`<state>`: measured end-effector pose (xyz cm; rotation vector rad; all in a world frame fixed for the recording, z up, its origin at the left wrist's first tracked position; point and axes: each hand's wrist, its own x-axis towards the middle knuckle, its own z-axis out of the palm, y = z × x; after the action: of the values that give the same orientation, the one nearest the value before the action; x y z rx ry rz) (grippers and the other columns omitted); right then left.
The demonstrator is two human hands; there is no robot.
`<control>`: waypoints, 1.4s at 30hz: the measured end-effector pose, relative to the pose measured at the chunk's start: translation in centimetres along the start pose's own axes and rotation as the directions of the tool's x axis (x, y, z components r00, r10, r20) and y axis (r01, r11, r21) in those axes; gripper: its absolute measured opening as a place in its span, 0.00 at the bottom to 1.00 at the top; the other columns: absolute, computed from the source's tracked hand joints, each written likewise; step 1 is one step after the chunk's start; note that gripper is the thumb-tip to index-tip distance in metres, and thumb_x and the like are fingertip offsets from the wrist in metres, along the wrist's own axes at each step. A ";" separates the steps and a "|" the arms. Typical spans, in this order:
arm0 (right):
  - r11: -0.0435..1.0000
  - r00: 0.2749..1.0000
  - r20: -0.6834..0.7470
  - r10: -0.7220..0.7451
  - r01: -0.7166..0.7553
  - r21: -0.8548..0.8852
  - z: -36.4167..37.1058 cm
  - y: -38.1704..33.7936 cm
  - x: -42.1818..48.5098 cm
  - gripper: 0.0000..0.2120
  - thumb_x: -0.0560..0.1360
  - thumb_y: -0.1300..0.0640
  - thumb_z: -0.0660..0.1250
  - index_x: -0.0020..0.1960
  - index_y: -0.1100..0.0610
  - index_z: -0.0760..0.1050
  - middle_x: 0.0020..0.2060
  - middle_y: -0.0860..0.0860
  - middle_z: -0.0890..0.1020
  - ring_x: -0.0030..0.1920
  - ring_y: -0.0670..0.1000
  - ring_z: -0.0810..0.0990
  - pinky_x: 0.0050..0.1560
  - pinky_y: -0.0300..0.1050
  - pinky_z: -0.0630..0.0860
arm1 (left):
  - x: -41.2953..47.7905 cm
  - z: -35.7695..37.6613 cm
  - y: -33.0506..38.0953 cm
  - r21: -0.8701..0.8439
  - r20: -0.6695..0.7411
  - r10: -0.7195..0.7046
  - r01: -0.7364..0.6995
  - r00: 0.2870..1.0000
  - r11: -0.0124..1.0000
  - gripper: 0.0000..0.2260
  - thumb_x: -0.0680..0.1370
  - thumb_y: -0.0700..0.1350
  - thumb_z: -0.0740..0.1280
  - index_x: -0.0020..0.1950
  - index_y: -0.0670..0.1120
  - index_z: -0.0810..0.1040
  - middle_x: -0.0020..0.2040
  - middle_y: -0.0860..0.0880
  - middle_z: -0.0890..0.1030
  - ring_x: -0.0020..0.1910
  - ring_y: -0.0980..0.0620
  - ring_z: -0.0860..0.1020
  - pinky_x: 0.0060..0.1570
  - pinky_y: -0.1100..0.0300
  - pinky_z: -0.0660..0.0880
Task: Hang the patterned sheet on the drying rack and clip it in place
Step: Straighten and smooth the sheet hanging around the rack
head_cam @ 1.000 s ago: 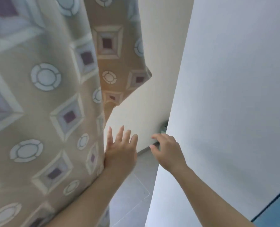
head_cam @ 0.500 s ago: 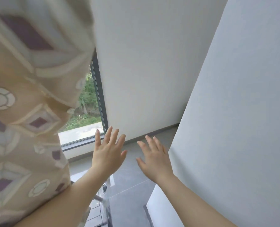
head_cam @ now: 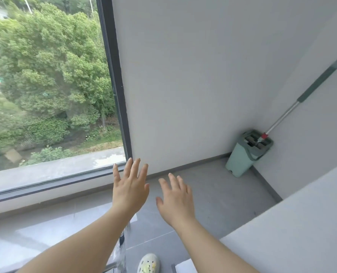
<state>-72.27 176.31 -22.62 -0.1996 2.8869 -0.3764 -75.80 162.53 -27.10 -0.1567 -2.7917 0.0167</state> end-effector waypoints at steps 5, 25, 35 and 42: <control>1.000 0.999 0.027 -0.029 0.029 -0.004 0.5 -2.2 4.8 0.25 0.80 0.50 0.53 0.75 0.50 0.53 0.77 0.52 0.50 0.76 0.55 0.47 0.72 0.51 0.49 | 2.0 0.9 -3.3 0.007 0.086 -0.144 0.144 0.986 0.990 0.26 0.68 0.48 0.73 0.65 0.46 0.74 0.69 0.43 0.71 0.70 0.42 0.67 0.66 0.40 0.43; 0.857 0.844 0.174 -0.508 0.515 0.007 2.7 -18.9 18.8 0.25 0.80 0.48 0.55 0.75 0.48 0.53 0.76 0.50 0.52 0.76 0.53 0.50 0.73 0.51 0.48 | 0.8 2.2 -20.6 0.169 -0.009 -0.605 0.598 0.796 0.784 0.36 0.52 0.46 0.80 0.57 0.46 0.72 0.57 0.42 0.79 0.58 0.41 0.78 0.60 0.35 0.57; 0.558 0.539 0.250 -0.804 0.830 0.003 3.2 -26.4 24.8 0.25 0.80 0.48 0.54 0.74 0.49 0.53 0.76 0.50 0.52 0.75 0.53 0.51 0.72 0.49 0.51 | 1.2 1.2 -25.7 0.296 -0.111 -0.852 0.836 0.512 0.463 0.36 0.54 0.46 0.80 0.58 0.46 0.69 0.57 0.42 0.79 0.57 0.40 0.79 0.53 0.30 0.68; 0.242 0.220 0.259 -0.940 0.969 0.055 0.6 -32.1 28.3 0.23 0.67 0.45 0.55 0.57 0.50 0.77 0.56 0.52 0.81 0.53 0.55 0.82 0.48 0.50 0.79 | 3.7 -1.7 -27.9 0.310 -0.298 -0.917 0.935 0.265 0.170 0.32 0.60 0.45 0.78 0.60 0.46 0.69 0.60 0.42 0.76 0.61 0.41 0.75 0.55 0.34 0.68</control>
<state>-96.06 140.82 -20.36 -1.9766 2.0965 -0.2970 -81.68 135.18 -23.35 1.6817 -2.2208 0.3270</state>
